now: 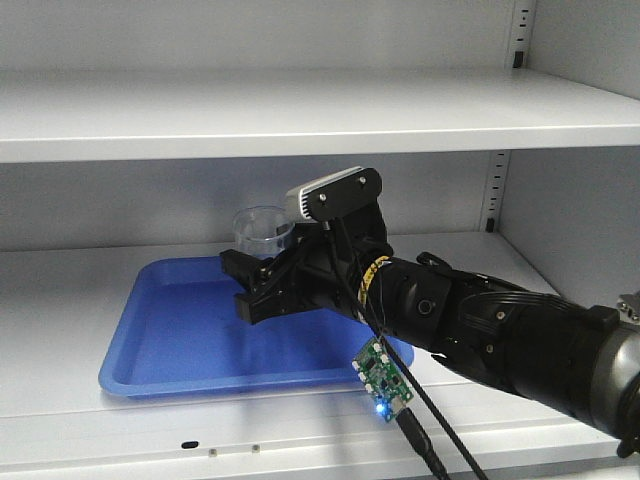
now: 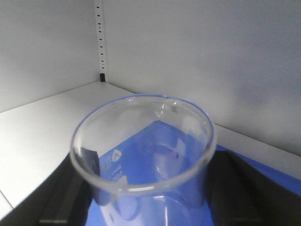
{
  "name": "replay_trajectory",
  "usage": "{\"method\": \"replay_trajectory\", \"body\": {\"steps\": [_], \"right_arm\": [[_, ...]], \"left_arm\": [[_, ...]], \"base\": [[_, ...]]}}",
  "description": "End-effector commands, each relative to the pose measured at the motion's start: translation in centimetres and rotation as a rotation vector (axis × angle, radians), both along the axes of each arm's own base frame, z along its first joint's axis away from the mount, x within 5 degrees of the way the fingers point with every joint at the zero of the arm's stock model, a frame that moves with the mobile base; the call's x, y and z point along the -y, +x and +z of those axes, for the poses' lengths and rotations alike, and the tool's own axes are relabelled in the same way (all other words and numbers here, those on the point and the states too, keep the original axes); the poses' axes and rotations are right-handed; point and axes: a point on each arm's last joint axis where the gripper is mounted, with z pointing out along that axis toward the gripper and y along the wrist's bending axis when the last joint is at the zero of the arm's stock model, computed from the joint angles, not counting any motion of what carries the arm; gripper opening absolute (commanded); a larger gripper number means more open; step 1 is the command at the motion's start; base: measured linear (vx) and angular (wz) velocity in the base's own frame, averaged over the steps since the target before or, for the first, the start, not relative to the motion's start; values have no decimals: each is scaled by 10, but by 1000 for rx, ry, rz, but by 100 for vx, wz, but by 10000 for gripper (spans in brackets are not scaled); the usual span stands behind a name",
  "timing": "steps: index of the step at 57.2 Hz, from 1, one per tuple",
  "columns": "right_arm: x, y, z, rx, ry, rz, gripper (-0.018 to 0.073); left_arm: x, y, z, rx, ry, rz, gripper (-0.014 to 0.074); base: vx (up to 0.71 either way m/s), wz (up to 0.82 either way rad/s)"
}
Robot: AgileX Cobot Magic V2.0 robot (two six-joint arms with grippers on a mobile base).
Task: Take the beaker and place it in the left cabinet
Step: 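Move the right gripper over the blue tray on the shelf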
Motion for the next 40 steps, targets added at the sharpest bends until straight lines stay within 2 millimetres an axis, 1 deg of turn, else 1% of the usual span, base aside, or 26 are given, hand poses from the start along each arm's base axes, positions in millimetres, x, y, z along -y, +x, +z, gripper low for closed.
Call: {"method": "replay_trajectory", "body": {"steps": [1,40], "right_arm": [[5,-11,37,82,83,29,145],[5,-12,37,82,85,31,145]], "left_arm": [[0,-1,3,84,-22,0,1],[0,-1,3,84,-22,0,1]], "base": [[5,6],[1,1]]}}
